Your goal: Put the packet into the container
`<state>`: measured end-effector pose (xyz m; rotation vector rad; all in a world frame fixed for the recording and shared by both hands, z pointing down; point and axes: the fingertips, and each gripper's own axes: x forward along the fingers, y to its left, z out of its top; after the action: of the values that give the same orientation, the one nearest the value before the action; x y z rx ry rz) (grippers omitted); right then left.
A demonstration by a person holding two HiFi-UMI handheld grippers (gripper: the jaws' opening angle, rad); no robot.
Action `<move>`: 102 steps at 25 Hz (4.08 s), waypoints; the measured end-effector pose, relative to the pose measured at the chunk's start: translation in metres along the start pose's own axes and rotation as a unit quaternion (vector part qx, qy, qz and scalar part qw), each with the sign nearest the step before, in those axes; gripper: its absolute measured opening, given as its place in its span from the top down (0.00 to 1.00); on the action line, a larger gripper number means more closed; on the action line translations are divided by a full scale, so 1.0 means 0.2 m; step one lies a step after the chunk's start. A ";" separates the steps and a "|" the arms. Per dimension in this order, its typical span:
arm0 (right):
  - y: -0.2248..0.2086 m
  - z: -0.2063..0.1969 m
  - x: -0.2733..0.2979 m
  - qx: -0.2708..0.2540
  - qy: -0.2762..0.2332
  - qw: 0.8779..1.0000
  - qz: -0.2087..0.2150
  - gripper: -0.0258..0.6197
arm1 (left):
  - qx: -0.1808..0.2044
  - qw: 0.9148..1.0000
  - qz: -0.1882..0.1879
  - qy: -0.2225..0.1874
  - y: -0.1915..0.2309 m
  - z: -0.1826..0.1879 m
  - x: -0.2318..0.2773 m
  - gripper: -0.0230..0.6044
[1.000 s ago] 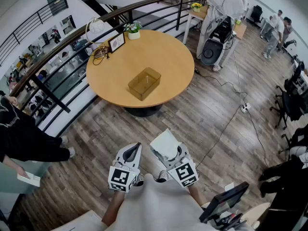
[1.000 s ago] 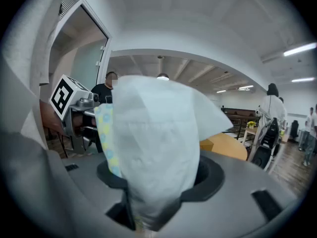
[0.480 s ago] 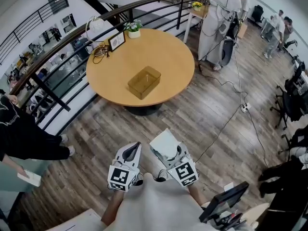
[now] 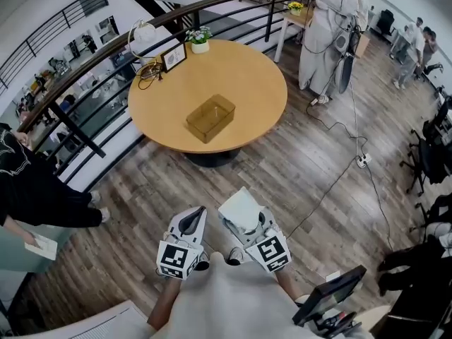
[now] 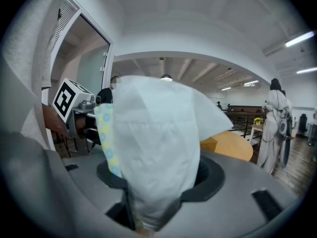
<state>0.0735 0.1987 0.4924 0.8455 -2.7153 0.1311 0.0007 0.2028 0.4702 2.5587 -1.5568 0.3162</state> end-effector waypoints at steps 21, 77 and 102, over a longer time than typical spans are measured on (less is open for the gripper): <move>-0.21 -0.11 -0.01 0.019 0.011 1.000 0.002 0.55 | -0.015 1.000 0.002 0.008 -0.05 -0.05 0.19 0.96; -1.45 0.37 1.28 0.034 0.014 0.998 0.041 0.55 | -0.022 0.992 0.118 0.034 1.38 0.33 1.25 0.96; -1.45 0.32 1.41 -0.014 0.069 0.991 0.116 0.55 | -0.070 0.983 0.164 0.046 1.42 0.25 1.25 0.96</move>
<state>0.0003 -0.2039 0.5172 0.4907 -2.6690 0.1923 -0.1350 -0.1548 0.4826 2.1479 -1.8908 0.3374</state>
